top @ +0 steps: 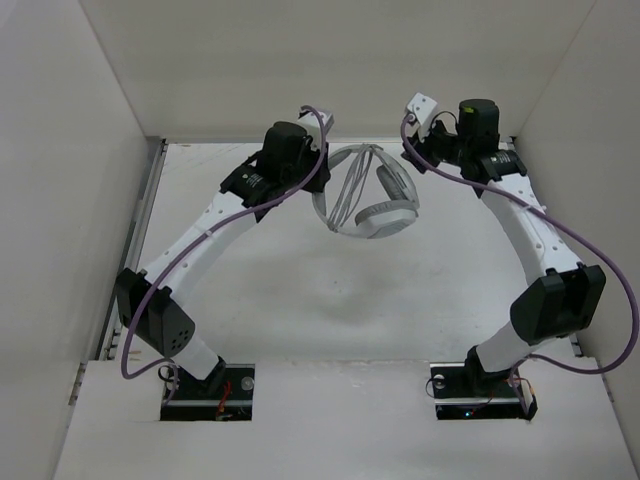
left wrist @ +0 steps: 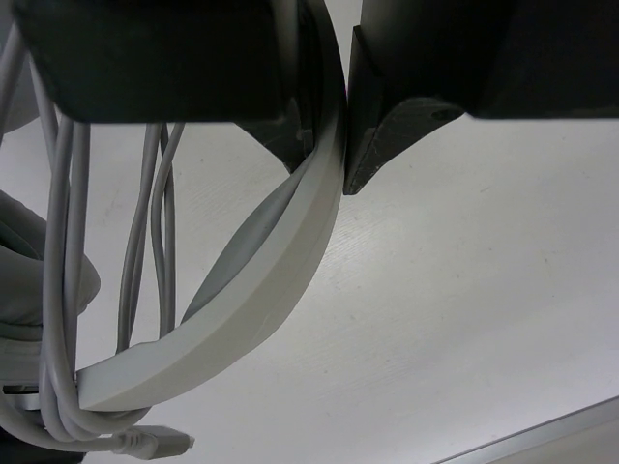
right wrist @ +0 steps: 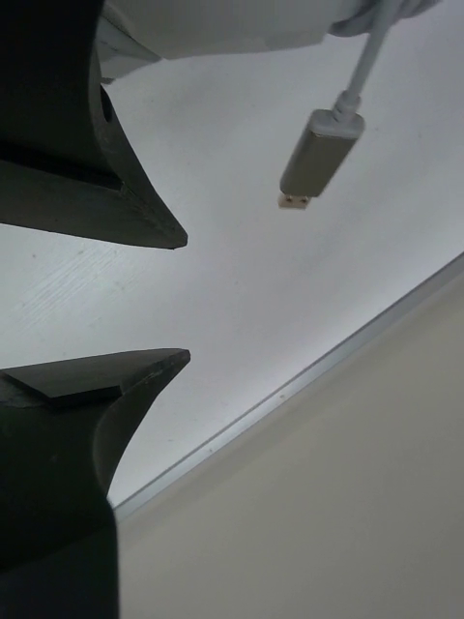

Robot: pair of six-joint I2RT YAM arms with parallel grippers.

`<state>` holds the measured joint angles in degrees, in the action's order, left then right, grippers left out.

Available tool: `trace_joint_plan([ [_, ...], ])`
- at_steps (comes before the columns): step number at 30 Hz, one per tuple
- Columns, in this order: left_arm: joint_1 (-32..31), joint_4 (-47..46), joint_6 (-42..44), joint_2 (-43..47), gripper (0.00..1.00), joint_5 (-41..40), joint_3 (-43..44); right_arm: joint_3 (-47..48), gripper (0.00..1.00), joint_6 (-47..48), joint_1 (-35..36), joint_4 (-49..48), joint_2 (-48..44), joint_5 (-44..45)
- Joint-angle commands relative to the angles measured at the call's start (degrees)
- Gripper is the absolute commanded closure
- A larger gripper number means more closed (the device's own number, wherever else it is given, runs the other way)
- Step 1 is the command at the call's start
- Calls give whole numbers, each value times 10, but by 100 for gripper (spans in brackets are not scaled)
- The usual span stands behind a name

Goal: Wrap the headphones

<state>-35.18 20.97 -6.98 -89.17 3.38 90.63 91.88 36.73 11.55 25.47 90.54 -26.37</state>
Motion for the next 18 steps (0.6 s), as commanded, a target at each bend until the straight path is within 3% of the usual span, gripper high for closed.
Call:
trace_joint_plan([
  [1,9,-48,-28,10,98,21,24,-27,49,-19,-15,-15,-28,-25],
  [18,42,-178,12,-117,98,-86,-44,-158,50,-186,-56,-133,-141,-3],
])
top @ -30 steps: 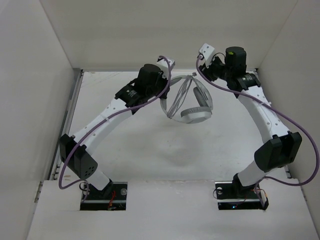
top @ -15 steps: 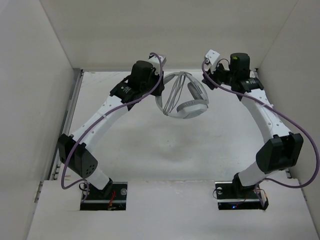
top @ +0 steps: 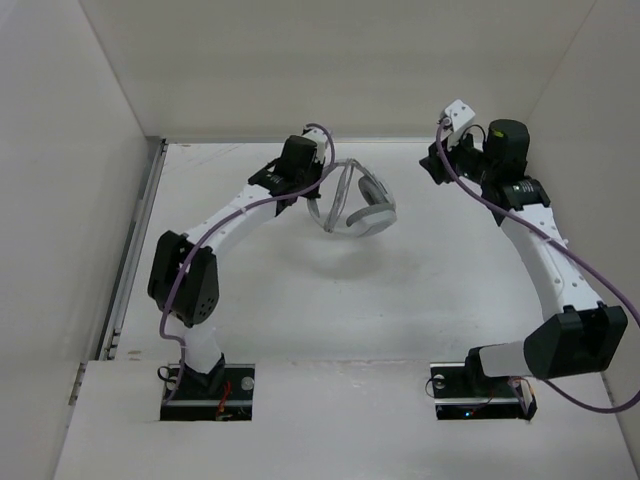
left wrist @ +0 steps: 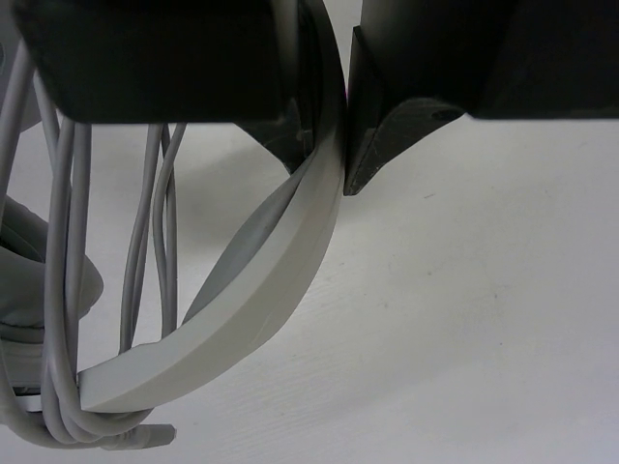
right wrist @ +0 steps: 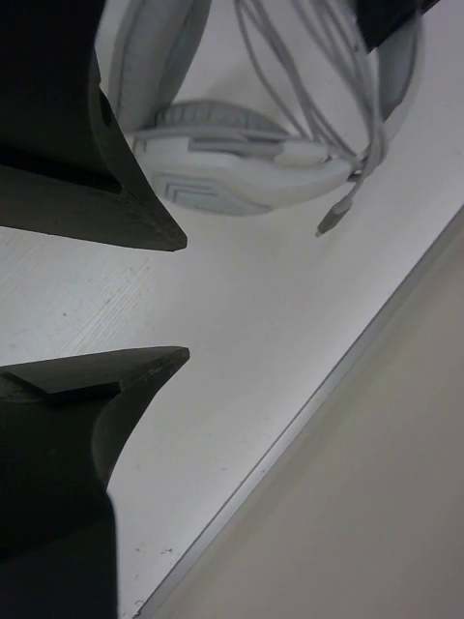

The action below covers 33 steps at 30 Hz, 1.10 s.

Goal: Wrap the headphones

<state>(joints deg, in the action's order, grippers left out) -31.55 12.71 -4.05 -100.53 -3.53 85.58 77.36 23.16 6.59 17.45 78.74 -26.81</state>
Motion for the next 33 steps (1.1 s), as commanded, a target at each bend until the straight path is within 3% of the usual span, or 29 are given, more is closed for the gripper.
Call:
trace_joint_plan([
  [1,6,-102,-15,-17,98,-22,11,-18,50,-57,-7,-56,-26,2],
  [14,21,-154,-39,-182,97,-46,116,-59,50,-119,-37,-58,-59,-9],
  [27,47,-154,-52,-264,94,-32,161,-55,50,-134,-62,-44,-54,-18],
  [30,53,-154,-53,-271,92,-27,160,-50,49,-135,-66,-39,-54,-18],
  [33,57,-153,-61,-273,83,-26,160,-45,49,-135,-71,-32,-54,-18],
])
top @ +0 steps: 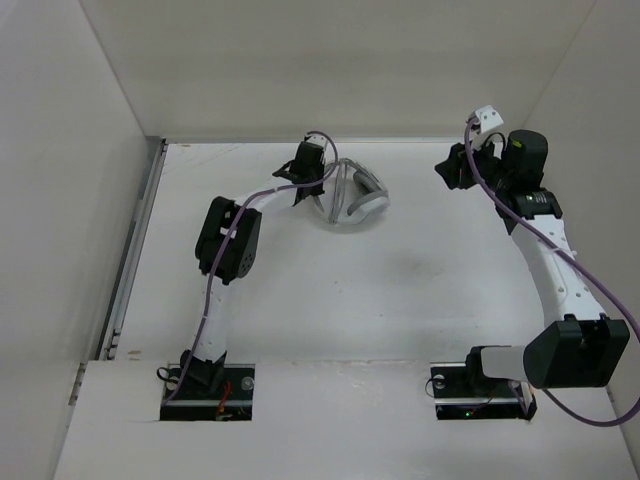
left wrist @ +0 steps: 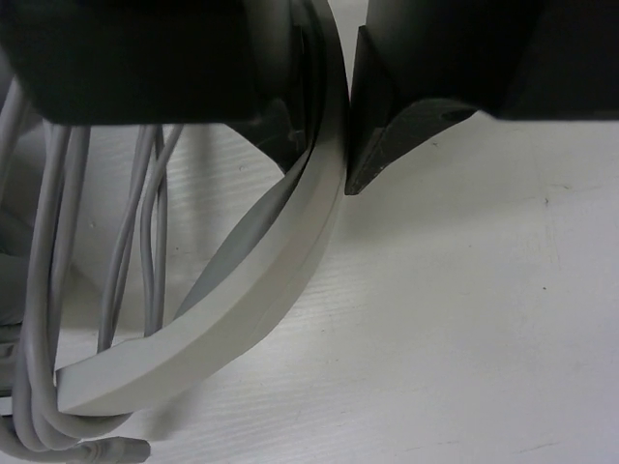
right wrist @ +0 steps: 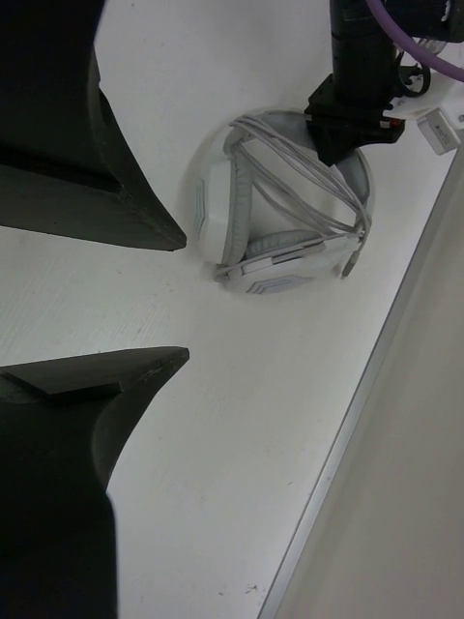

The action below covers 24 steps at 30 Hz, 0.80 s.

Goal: Wrap the headphones

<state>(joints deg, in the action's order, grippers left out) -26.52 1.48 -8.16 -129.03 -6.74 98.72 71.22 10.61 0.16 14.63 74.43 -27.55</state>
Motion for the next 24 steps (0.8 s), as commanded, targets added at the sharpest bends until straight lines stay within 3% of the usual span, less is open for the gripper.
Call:
trace_joint_plan([
  [1,8,-39,-22,11,81,6,29,19,49,-9,-7,-2,-11,-12],
  [12,13,-38,-19,30,45,3,9,13,49,-9,-35,2,-24,-13],
  [19,14,-38,-20,94,39,8,-5,-18,49,-9,-49,-2,-57,-14],
  [24,9,-20,-20,190,38,18,-29,-44,49,-9,-57,2,-87,-21],
])
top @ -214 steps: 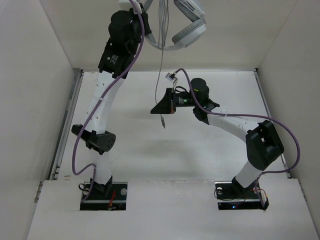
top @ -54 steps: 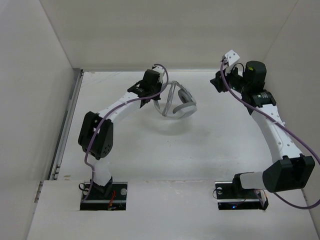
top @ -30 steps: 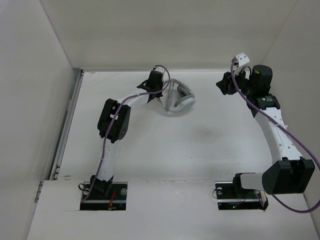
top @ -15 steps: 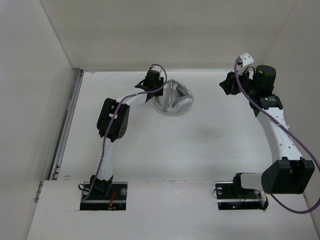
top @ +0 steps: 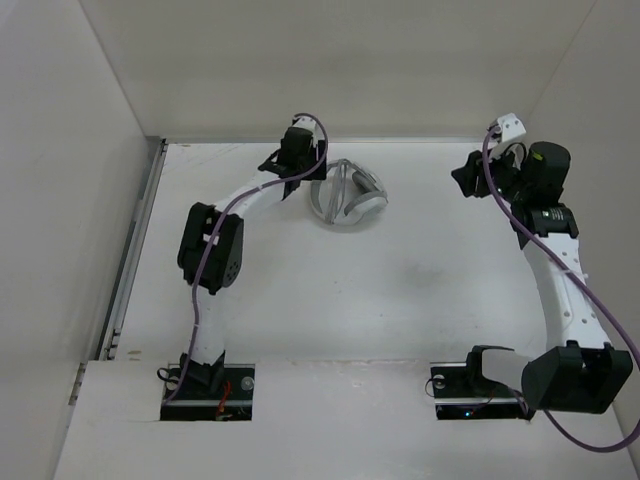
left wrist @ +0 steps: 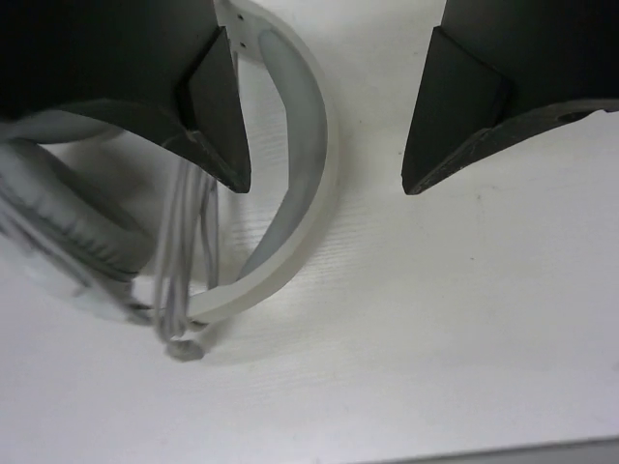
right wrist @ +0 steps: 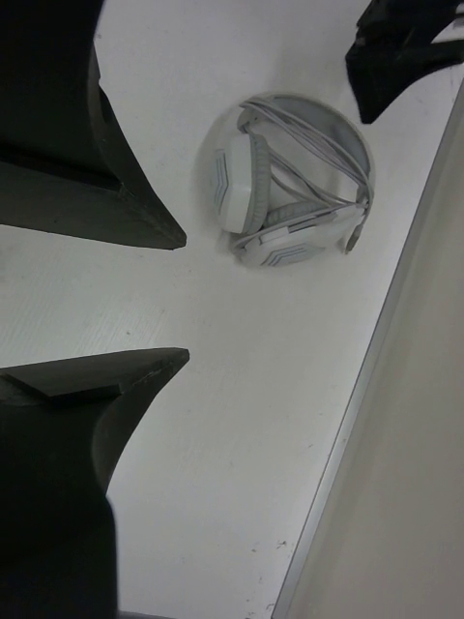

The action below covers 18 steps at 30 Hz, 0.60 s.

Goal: Wrap the headphones

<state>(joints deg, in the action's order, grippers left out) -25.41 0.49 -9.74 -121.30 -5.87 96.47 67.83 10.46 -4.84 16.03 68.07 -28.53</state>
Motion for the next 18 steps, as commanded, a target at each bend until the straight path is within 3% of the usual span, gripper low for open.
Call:
trace_joint_plan([
  [1,-4,-1,-1,139,38,10,-14,-15,49,-9,-10,-12,-29,-8],
  [7,8,58,119,301,21,9,-90,-72,51,-54,-52,-14,-73,20],
  [12,89,122,204,409,15,7,-155,-118,47,-53,-97,10,-122,23],
  [13,112,141,201,421,13,9,-157,-125,43,-53,-104,14,-126,26],
  [14,134,157,198,430,11,10,-159,-129,29,-57,-111,17,-129,23],
  [15,169,187,190,441,9,12,-165,-130,0,-59,-121,33,-125,13],
  [18,216,223,185,452,6,19,-181,-122,0,-73,-139,61,-109,22],
])
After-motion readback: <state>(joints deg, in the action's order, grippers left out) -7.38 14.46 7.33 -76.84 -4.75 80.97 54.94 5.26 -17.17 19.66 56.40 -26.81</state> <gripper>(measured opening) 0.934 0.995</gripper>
